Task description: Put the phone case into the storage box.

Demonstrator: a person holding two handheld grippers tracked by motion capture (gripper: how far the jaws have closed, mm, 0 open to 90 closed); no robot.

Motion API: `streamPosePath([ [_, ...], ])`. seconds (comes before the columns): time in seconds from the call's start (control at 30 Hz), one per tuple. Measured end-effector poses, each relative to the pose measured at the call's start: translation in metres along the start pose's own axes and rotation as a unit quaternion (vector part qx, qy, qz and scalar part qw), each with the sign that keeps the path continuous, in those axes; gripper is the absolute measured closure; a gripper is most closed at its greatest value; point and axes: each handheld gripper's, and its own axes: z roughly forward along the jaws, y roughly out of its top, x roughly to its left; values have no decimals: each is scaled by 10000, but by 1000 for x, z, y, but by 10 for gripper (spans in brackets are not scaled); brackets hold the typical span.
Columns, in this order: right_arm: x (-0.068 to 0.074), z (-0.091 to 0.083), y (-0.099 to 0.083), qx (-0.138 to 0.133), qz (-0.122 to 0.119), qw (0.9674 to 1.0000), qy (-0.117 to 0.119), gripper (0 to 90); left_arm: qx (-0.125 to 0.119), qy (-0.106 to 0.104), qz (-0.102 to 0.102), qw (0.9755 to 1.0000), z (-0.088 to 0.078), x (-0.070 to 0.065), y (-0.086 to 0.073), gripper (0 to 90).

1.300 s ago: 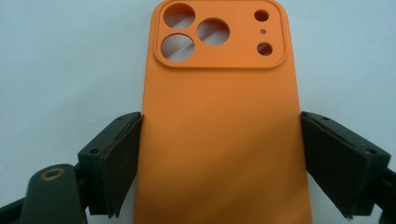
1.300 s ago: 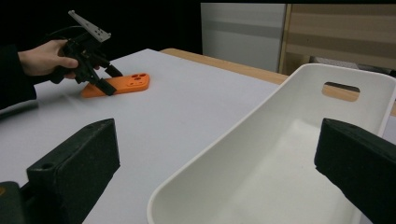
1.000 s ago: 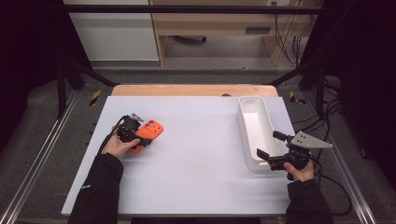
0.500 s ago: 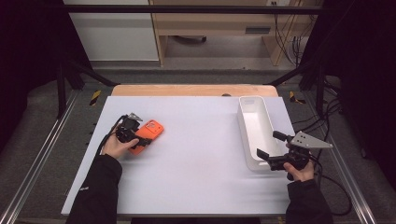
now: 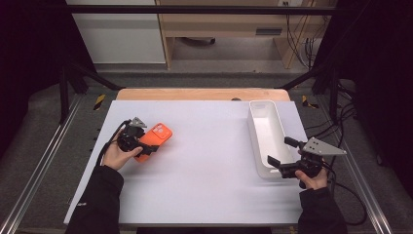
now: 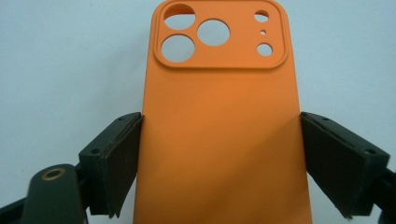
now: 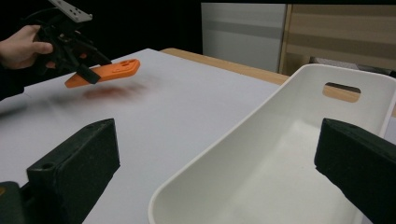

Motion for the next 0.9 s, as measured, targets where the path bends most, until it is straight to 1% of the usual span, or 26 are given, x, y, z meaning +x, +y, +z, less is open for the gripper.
streamPosePath([
  [0.1,0,0,0,2,-13,10000,-3,5,-104,-32,56,9999,-6,-6,-1,155],
  [0.2,0,-1,0,6,-6,10000,-4,5,-111,-24,177,9998,-12,-13,-1,155],
  [0.33,1,-1,0,9,-25,10000,2,5,-216,-64,227,9995,-19,-20,-1,156],
  [0.43,1,0,0,16,-42,10000,-1,5,-242,-103,348,9990,-24,-27,-2,155],
  [0.5,1,0,0,15,-36,10000,4,5,-268,-165,408,9987,-27,-32,-2,156],
  [0.7,2,1,1,33,-58,10000,9,5,-343,-239,667,9969,-36,-49,2,155],
  [0.8,3,2,1,74,-84,9999,31,5,-392,-340,769,9957,-39,-58,3,155],
  [0.83,4,2,1,81,-85,9999,33,5,-404,-341,809,9953,-40,-60,4,155],
  [0.9,4,3,1,79,-101,9999,48,5,-468,-404,824,9947,-43,-64,4,155],
])
